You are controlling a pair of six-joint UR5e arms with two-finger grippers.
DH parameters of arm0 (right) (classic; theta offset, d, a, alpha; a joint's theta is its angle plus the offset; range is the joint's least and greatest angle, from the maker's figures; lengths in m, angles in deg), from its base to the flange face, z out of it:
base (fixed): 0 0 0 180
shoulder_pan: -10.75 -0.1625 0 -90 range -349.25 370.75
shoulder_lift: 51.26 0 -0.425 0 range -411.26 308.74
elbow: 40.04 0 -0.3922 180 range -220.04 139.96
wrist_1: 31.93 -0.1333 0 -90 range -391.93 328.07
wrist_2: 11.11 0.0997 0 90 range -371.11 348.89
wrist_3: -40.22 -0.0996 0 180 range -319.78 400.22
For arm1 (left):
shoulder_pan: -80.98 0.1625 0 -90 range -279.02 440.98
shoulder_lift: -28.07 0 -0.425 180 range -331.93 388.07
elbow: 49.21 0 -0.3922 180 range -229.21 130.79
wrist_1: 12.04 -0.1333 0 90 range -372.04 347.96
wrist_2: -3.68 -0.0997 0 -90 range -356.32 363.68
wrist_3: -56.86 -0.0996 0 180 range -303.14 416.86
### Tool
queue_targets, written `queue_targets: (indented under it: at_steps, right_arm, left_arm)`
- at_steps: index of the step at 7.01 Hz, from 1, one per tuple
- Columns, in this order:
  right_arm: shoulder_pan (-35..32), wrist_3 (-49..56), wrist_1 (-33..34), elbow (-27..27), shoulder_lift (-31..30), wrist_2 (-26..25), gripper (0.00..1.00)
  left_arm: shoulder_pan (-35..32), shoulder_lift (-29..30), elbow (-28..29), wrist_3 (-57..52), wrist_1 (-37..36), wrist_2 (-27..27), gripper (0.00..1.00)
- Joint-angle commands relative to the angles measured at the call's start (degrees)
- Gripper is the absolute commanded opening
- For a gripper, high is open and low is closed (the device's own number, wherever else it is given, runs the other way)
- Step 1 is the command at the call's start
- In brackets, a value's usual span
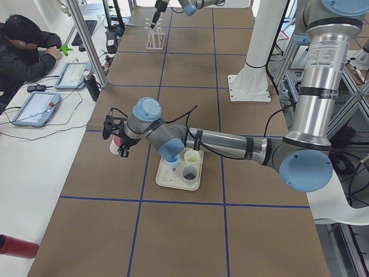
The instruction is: Transfer IKEA cup to right arm and place on rack
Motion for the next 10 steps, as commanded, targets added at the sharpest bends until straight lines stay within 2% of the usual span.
queue_targets:
  at_steps: [1, 2, 3, 4, 5, 6, 9, 10]
  right_arm:
    - [4.4, -13.3, -7.3, 0.0, 0.8, -8.2, 1.0]
    - [7.3, -18.8, -10.9, -0.2, 1.2, -12.3, 1.0]
    - [10.5, -22.9, -11.8, -0.9, 3.9, -16.4, 1.0]
    - [13.3, -29.0, -12.4, -2.9, 8.6, -20.0, 1.0]
    - [15.2, -35.1, -16.2, -7.0, 12.9, -21.8, 1.0]
    - [17.1, -37.7, -21.1, -9.0, 13.5, -24.4, 0.99]
    - [17.4, -44.0, -27.6, -9.8, 14.6, -24.9, 0.99]
    - [17.8, -44.2, -28.8, -9.9, 15.4, -25.0, 0.99]
  left_arm:
    - [3.3, 0.2, -0.7, 20.7, 14.1, -0.1, 0.0]
    - [5.6, 0.3, -0.7, 29.7, 20.7, -0.4, 0.0]
    - [8.1, 1.9, -0.7, 38.6, 25.2, -1.4, 0.0]
    - [11.0, 4.8, -0.7, 46.9, 27.3, -2.0, 0.0]
    - [15.3, 8.5, -0.7, 54.6, 27.6, -4.5, 0.0]
    - [20.0, 10.0, -0.6, 61.1, 30.8, -9.5, 0.0]
    - [32.8, 11.5, 1.5, 77.3, 48.0, -27.5, 0.0]
    - [33.3, 14.9, 4.8, 84.1, 52.9, -28.7, 0.0]
